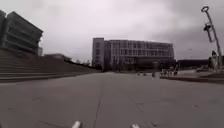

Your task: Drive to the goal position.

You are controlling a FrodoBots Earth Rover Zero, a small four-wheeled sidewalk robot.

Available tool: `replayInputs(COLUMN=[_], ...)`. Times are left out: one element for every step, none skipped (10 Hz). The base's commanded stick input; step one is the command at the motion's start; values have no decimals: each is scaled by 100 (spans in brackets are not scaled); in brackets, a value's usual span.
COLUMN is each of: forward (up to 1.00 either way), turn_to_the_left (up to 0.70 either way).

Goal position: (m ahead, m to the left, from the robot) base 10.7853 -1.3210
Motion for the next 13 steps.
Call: replayInputs(forward=[70, 70, 70, 70, 70, 70, 70, 70, 70, 70, 70, 70, 70], turn_to_the_left=[0, 0, 0, 0, 0, 0, 0, 0, 0, 0, 0, 0, 0])
